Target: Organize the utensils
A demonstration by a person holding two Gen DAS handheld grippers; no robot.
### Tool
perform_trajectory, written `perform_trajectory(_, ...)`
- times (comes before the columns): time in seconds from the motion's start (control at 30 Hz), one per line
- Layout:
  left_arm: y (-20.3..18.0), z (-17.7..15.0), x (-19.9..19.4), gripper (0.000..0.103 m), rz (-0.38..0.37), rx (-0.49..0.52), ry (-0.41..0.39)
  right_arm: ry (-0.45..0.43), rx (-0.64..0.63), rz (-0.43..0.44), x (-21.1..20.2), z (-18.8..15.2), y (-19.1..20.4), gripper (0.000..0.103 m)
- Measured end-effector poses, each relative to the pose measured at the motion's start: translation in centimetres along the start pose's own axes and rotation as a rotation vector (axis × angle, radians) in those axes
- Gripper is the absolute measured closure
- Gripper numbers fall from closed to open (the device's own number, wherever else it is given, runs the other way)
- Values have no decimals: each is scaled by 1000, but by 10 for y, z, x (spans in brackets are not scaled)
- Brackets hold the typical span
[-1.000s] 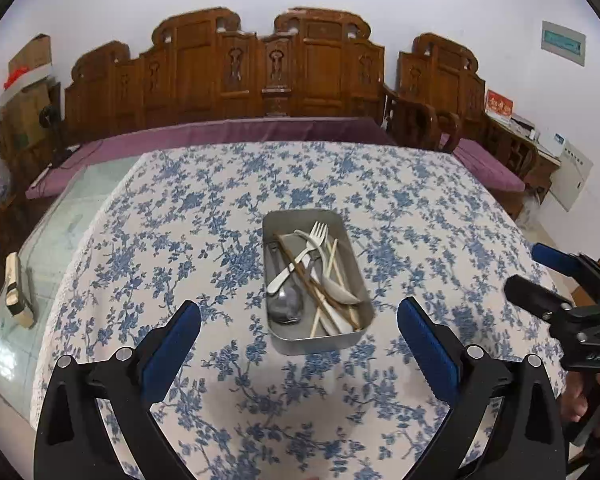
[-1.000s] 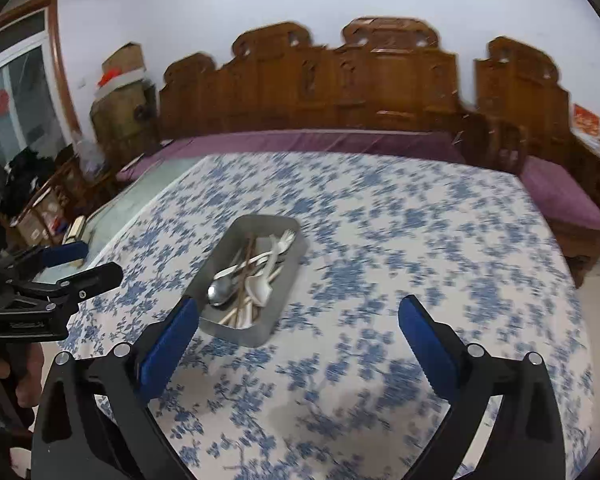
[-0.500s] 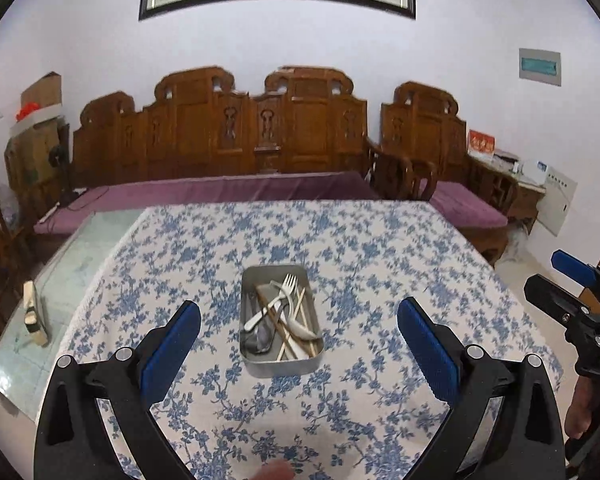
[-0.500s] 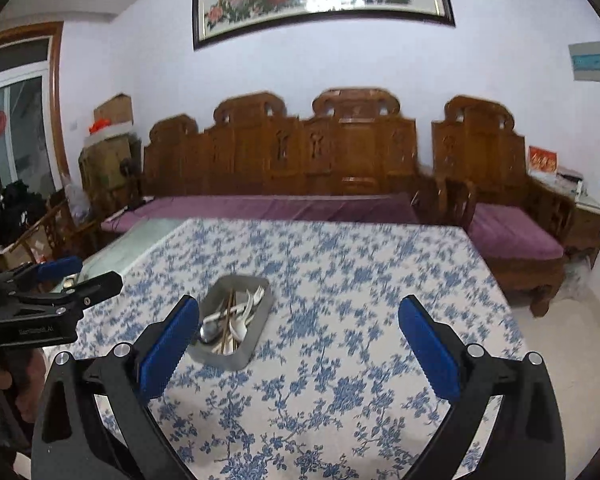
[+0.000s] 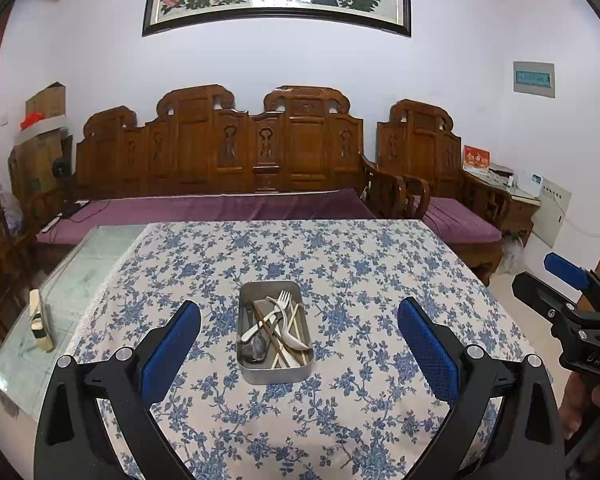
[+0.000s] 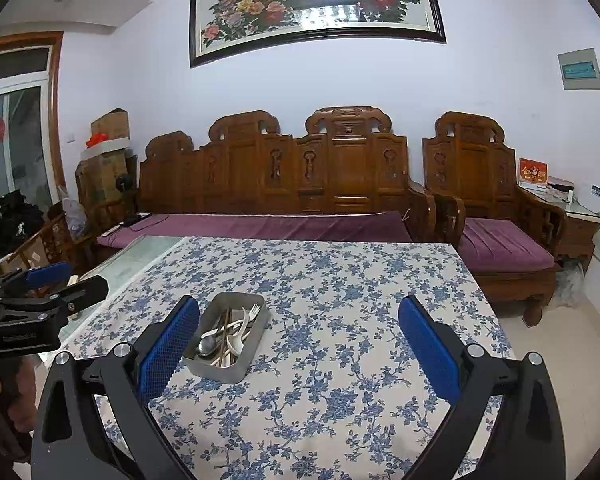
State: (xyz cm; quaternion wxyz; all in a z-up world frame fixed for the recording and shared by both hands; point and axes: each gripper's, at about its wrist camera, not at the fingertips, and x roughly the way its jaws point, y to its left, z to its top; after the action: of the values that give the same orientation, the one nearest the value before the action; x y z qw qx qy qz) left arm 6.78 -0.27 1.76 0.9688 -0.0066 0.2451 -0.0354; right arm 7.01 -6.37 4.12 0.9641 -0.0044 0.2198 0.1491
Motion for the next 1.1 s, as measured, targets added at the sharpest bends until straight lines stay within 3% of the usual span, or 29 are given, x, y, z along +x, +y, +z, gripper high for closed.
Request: perform_trajectory(1.1, -1, -1, -5, 8, 6, -8, -8, -7, 4, -10, -6, 3, 1, 3)
